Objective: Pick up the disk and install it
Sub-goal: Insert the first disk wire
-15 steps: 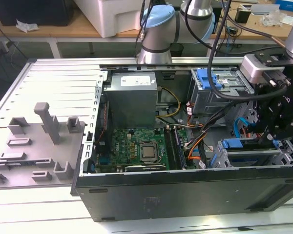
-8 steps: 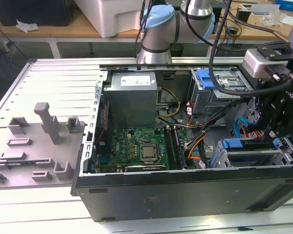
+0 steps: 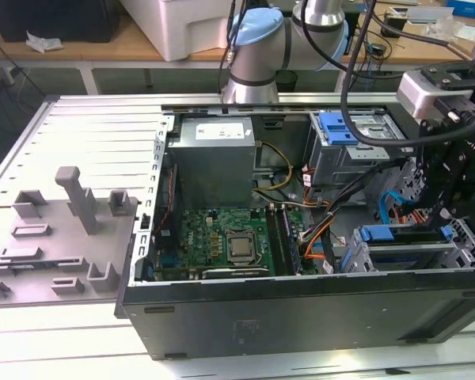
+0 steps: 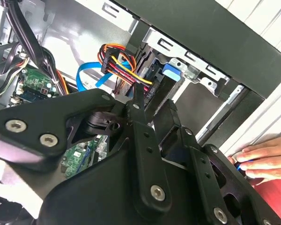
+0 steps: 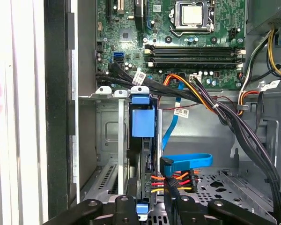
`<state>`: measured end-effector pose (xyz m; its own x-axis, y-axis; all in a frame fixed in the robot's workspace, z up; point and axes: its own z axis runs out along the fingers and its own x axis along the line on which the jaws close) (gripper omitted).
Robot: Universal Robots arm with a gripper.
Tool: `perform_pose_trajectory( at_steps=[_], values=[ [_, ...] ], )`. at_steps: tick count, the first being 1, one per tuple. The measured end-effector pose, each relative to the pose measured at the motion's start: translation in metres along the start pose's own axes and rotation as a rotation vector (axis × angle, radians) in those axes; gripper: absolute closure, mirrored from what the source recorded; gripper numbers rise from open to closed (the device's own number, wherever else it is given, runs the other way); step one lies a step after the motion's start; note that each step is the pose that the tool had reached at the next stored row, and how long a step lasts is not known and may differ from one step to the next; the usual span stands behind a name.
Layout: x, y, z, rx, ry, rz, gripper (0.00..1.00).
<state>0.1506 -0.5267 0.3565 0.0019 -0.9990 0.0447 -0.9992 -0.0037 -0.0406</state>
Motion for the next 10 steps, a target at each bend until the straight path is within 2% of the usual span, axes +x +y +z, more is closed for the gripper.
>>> perform_pose_trajectory(
  at_steps=[5,10],
  values=[
    [-0.0002,-0.0002,-0.0041,0.0,0.0018,0.0,0.64],
    [-0.0005,-0.0006,-0.0147,0.0,0.0044,0.0,0.64]
  ],
)
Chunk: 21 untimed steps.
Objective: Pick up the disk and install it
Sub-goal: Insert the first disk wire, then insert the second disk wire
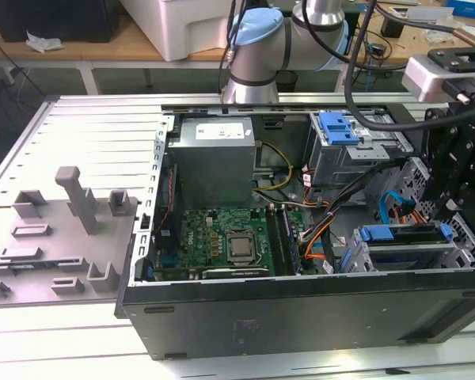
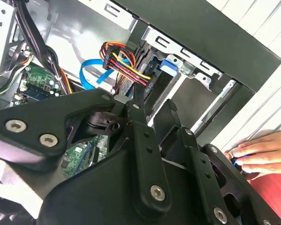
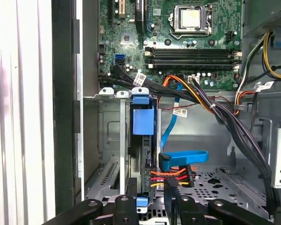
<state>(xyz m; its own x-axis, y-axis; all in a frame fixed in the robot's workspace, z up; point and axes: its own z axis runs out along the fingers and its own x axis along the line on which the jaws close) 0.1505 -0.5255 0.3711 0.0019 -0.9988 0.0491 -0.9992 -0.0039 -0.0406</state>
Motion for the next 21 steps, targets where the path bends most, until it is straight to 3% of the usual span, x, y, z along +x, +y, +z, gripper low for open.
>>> perform_pose_trajectory(
  at_steps=[17,21],
  values=[
    [-0.0007,0.0005,-0.0008,0.0,0.0011,0.0,0.64],
    [-0.009,0.0005,-0.0011,0.0,0.0027,0.0,0.64]
  ],
)
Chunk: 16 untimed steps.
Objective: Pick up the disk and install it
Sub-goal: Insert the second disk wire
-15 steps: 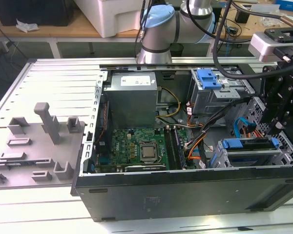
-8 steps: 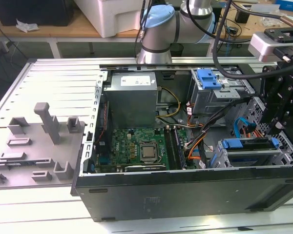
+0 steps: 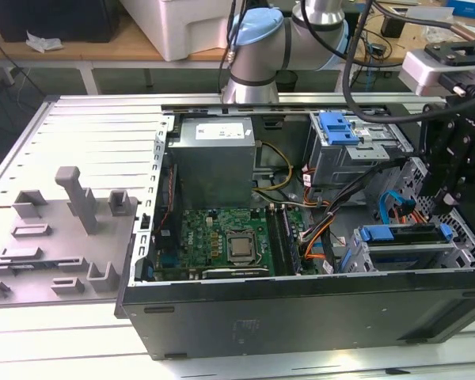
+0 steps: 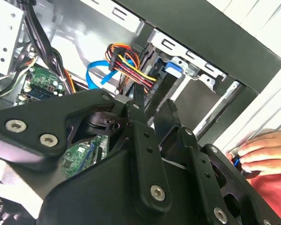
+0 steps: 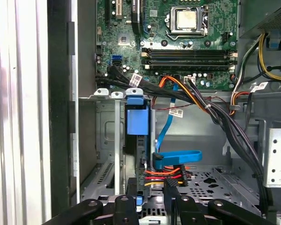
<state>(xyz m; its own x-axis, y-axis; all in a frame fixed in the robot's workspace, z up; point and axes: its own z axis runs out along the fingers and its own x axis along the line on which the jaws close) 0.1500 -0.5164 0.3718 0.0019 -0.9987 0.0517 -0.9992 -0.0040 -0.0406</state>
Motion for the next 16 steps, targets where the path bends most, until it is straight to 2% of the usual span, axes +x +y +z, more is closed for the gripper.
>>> perform_pose_trajectory(
  at_steps=[2,4,6,11,16],
  values=[
    [-0.0029,0.0,0.0,0.0,0.0014,0.0,0.64],
    [-0.0072,0.0009,0.0006,-0.0001,0.0083,0.0,0.64],
    [-0.008,0.0041,0.001,0.0,0.0109,-0.001,0.64],
    [-0.0081,0.0161,0.0025,0.0008,0.0122,0.0,0.64],
    [-0.0084,0.0202,0.0073,0.001,0.0131,-0.001,0.64]
  ],
)
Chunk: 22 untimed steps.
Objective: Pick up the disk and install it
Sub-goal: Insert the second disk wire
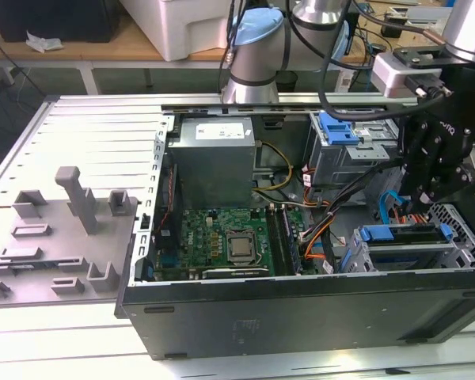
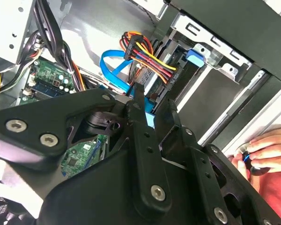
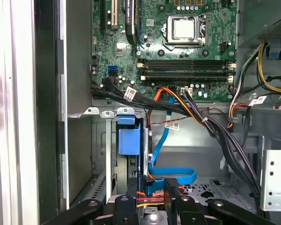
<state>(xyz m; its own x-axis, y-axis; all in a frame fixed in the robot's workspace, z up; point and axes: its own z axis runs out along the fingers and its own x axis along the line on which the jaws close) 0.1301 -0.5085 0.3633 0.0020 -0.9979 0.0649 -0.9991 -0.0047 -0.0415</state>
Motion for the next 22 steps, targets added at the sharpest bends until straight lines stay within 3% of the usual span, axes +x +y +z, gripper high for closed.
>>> perform_pose_trajectory(
  at_steps=[15,22],
  values=[
    [-0.0002,0.0014,0.0017,-0.0002,0.0002,0.003,0.64],
    [-0.0003,0.0015,0.0025,-0.003,0.002,0.046,0.64]
  ],
)
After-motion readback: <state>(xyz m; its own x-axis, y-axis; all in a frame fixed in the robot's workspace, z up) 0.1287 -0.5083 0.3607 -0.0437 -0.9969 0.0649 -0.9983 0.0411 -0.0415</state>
